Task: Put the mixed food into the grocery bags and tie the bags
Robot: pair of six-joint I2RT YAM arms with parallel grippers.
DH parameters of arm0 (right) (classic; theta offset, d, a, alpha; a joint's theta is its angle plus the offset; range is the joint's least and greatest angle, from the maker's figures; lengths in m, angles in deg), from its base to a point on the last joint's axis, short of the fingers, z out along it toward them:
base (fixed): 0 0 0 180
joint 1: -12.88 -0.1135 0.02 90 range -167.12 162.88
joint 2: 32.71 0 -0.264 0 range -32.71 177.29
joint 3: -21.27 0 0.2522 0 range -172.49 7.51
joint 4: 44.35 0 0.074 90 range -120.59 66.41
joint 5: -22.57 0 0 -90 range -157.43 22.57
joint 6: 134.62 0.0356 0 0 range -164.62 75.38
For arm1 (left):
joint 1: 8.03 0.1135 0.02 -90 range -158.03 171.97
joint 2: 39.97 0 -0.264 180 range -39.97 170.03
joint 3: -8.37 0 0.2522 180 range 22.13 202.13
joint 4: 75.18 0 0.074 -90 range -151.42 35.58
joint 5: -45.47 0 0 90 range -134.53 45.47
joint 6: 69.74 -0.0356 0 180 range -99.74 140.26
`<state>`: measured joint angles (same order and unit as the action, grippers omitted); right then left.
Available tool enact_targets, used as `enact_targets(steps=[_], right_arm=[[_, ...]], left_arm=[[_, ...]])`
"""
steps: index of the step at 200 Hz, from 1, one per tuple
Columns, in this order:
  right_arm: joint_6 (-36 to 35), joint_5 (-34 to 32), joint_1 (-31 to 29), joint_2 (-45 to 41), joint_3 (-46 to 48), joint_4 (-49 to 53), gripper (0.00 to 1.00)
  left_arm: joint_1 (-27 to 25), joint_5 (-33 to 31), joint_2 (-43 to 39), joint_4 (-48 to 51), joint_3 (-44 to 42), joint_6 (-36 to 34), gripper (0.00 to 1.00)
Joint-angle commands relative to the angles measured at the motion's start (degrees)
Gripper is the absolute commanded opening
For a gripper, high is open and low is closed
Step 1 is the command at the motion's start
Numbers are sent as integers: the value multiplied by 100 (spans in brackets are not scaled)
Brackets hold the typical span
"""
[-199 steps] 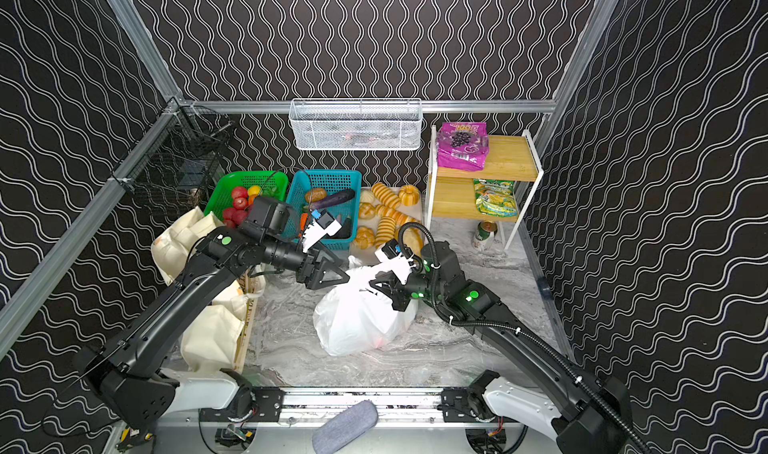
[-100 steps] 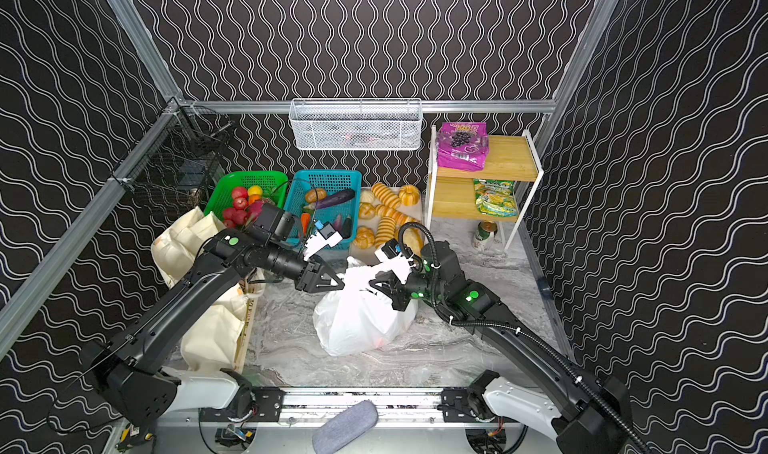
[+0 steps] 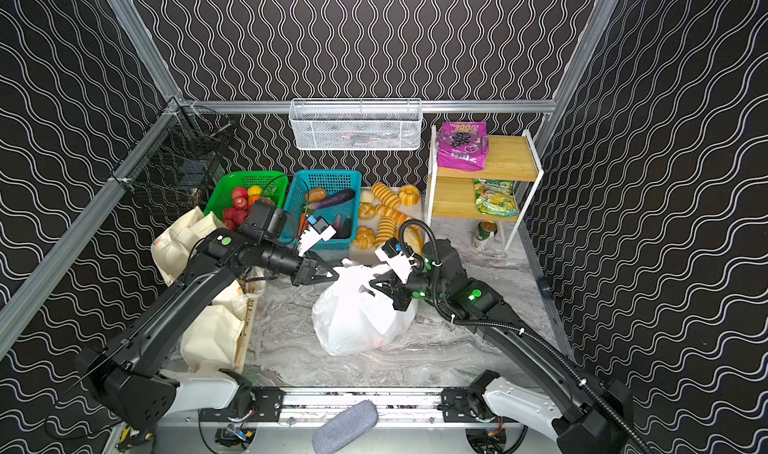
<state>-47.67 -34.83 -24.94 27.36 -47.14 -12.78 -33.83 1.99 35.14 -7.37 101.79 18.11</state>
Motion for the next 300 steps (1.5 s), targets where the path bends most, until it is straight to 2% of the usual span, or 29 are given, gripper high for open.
enact_targets(steps=[1,43,73,95,111,121,139,160,201,244,270,300], right_arm=[[-18,342,-6,-102,-221,1000,0],[-175,-235,-6,-367,-549,2336,0],[-118,-611,-7,-705,-506,2564,0],[-30,-1463,-6,-798,-379,3000,0],[208,-1824,-15,-870,-351,2935,0],[418,-2271,-15,-875,-322,2918,0],[770,-3038,-10,-633,-518,3104,0],[1038,-3563,-10,-471,-699,3236,0],[1685,-5926,5,-558,-358,3119,0],[2400,-7125,276,-486,169,2803,0],[2661,-7413,661,-497,384,2611,0],[2507,-7043,1489,-467,692,2125,0]], left_arm=[[31,-938,-24,-159,-4,100,0],[36,-1332,131,-298,-27,189,0],[38,-1649,117,-356,-50,224,0],[39,-2209,109,-251,-142,200,0],[46,-2607,78,-246,-257,163,0],[78,-2756,76,-292,-363,161,0],[175,-3001,103,-329,-447,155,0],[316,-3356,93,-433,-513,225,0],[495,-3901,-144,-584,-683,330,0],[698,-4410,-312,-547,-1085,349,0],[929,-4693,-453,-610,-1425,354,0],[1309,-4551,-481,-710,-1749,379,0]])
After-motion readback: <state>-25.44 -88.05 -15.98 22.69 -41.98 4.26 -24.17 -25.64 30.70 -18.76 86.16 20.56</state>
